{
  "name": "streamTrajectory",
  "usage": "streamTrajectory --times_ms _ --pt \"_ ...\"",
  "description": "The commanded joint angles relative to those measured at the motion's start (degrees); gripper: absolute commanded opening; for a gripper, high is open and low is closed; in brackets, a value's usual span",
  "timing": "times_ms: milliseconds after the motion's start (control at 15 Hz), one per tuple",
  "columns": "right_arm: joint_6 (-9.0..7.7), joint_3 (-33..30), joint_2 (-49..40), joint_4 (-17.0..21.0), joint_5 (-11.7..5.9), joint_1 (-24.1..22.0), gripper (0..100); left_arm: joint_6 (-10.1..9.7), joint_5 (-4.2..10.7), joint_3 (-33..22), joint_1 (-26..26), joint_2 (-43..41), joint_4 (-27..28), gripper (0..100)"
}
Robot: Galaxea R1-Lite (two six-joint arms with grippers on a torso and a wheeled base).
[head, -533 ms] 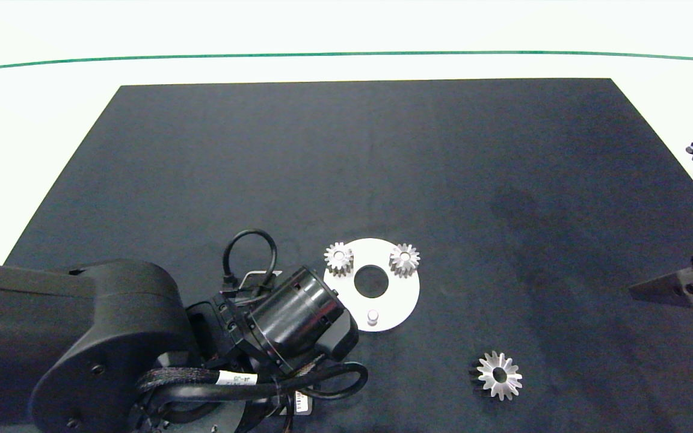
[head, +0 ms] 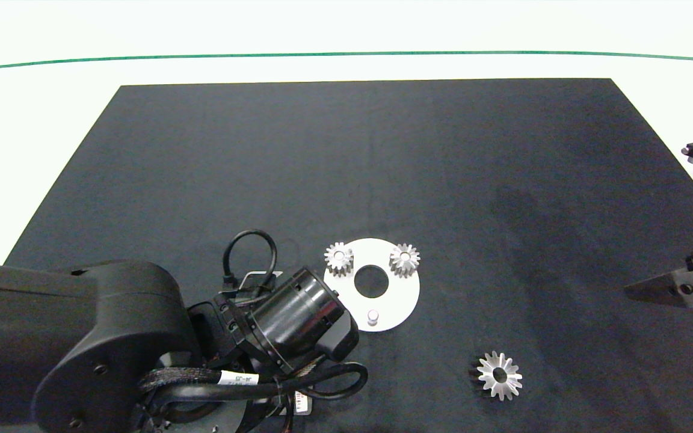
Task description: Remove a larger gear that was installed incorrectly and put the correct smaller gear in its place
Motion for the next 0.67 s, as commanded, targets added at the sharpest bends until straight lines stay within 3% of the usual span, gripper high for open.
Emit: streamTrajectory --times_ms 67,133,667 --pt "0.01 0.08 -0.12 0.29 -0.15 0.03 100 -0.38 1.43 -0.02 0.01 0.65 0.15 60" --pt "-0.08 0.08 -0.20 0.29 -0.15 0.03 100 -0.47 2.04 -0.02 0.01 1.00 0.15 59" --pt "-0.78 0.87 -0.38 -0.59 -0.15 0.12 100 -0.38 2.66 0.16 0.01 1.09 0.24 42"
